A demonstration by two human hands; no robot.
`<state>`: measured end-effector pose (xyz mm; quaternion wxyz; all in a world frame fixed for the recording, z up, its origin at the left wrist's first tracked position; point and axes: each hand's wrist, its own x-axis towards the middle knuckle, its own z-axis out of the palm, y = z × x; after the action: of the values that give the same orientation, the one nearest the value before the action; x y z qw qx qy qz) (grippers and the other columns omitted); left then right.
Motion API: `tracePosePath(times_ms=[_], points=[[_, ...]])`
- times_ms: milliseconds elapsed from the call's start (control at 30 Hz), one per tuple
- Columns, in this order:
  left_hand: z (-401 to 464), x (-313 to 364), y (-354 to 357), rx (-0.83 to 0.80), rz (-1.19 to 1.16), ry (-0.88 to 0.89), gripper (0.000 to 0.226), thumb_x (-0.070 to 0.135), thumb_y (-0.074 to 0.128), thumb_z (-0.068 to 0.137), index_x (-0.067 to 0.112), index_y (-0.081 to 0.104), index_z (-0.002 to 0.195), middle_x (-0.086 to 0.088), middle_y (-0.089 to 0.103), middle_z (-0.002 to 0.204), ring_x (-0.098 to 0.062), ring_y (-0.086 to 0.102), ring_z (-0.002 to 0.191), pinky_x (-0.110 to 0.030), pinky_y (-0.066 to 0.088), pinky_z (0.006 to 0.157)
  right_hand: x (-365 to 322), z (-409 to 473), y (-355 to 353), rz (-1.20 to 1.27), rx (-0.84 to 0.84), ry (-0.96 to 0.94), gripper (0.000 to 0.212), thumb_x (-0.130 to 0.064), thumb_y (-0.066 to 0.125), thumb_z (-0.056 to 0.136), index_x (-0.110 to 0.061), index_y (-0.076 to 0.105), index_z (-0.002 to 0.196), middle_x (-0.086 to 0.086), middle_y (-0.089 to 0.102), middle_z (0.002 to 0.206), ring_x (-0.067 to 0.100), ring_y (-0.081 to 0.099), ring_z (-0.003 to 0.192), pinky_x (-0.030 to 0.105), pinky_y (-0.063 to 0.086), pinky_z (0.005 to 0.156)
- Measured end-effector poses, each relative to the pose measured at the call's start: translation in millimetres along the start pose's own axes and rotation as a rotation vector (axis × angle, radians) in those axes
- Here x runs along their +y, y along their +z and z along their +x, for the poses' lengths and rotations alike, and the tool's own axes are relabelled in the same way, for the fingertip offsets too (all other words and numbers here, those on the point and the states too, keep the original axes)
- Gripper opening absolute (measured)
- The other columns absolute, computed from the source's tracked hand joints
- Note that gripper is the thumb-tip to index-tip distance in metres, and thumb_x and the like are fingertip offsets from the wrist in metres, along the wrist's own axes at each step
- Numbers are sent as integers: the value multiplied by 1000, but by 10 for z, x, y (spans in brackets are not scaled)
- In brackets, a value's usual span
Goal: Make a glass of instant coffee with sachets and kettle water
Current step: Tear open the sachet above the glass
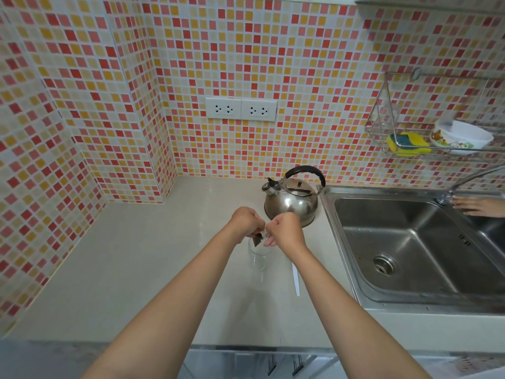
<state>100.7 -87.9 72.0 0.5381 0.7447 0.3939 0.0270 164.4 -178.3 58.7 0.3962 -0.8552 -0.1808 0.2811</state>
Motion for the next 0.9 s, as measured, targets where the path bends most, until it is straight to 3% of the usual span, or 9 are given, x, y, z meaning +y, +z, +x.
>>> tracePosePath(times_ms=[133,200,300,467,567,633,767,900], points=[[2,-32,-57,-67,-98,19,21,-3,58,84,7,55,67,-10,55,64,-17,54,56,-21,52,59,44,11,3,189,40,-44,20,1,46,82,2,57,66,16,62,51,23,61,45,31,56,61],[2,-55,-55,-93,-153,36,21,-4,55,86,6,54,68,-10,54,64,-17,53,56,-22,52,61,53,13,-4,241,50,-46,21,3,45,80,1,57,63,14,62,46,27,63,48,37,57,67],[5,-62,-10,-73,-183,59,21,-3,51,87,8,52,69,-11,56,68,-18,53,60,-25,51,68,13,14,-21,243,67,-56,21,4,45,78,2,59,63,14,63,47,25,62,46,34,57,65],[-1,-30,42,9,-52,73,27,-3,54,87,9,48,64,-15,62,77,-21,60,66,-30,56,73,20,35,-28,162,5,-48,22,2,47,80,1,58,61,9,61,42,20,61,44,28,53,59],[-7,17,70,68,109,55,28,0,56,84,10,46,60,-16,64,82,-26,62,75,-26,51,65,55,39,26,119,12,-69,21,1,48,81,3,62,66,14,64,50,18,62,44,26,52,55],[13,17,72,71,160,57,29,2,57,86,11,44,62,-16,63,83,-26,61,76,-30,48,71,86,42,46,102,68,-112,21,2,46,81,1,61,65,17,62,52,15,62,41,29,54,55],[53,-20,78,48,149,67,22,6,57,88,10,46,70,-15,62,85,-26,63,70,-39,56,84,117,92,-4,33,208,-191,18,1,50,78,-4,56,62,15,57,53,10,61,38,41,56,55],[92,50,40,47,196,104,11,10,59,82,9,50,76,-11,64,82,-25,63,75,-38,58,83,86,122,-20,0,154,-172,19,2,48,76,-2,61,62,19,61,57,14,65,44,44,56,59]])
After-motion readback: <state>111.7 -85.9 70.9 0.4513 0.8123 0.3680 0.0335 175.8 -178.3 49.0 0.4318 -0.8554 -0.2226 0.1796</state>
